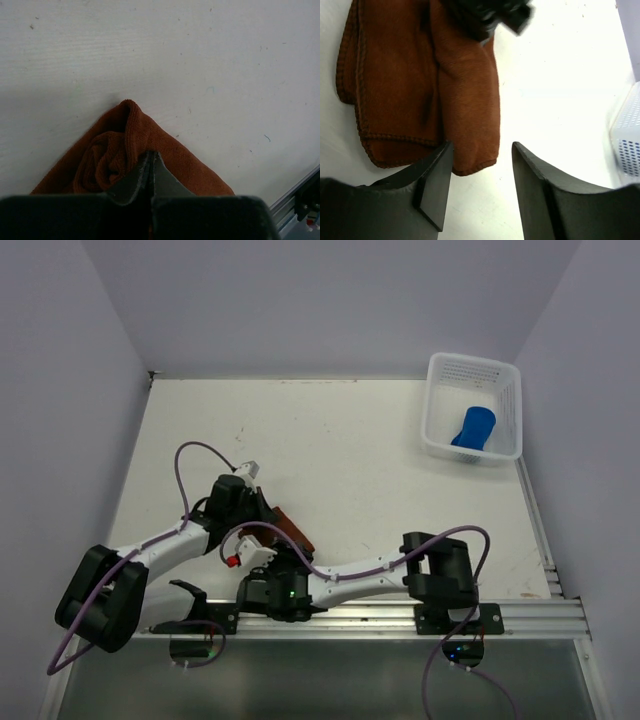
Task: Roll the towels
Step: Roll the towel
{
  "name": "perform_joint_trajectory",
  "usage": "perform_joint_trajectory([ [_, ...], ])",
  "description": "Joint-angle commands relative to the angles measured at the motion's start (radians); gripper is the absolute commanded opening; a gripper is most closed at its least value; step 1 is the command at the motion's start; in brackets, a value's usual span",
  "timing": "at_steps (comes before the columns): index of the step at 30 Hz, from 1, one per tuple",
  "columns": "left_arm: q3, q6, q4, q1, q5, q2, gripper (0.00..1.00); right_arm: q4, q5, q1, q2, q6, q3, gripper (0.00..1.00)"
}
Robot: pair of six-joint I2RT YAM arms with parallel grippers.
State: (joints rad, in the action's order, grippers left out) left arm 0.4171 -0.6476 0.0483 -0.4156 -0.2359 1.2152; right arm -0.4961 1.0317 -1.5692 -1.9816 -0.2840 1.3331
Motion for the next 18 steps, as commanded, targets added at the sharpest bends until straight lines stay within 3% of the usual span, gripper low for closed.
perform_joint_trajectory([
  [1,-0.031,-0.006,-0.016,-0.005,0.052,0.015,0.00,0.070,0.001,0.011,0.130,-0.066,-0.034,0.56],
  [4,-0.035,-0.011,-0.013,-0.005,0.053,0.015,0.00,0.126,-0.057,0.017,0.219,-0.081,-0.098,0.59],
  [10,-0.034,-0.012,-0.011,-0.005,0.053,0.023,0.00,0.282,-0.321,0.110,0.430,-0.219,-0.288,0.64],
  [18,-0.035,-0.014,-0.011,-0.005,0.047,0.020,0.00,0.585,-0.835,0.399,0.560,-0.401,-0.561,0.70],
])
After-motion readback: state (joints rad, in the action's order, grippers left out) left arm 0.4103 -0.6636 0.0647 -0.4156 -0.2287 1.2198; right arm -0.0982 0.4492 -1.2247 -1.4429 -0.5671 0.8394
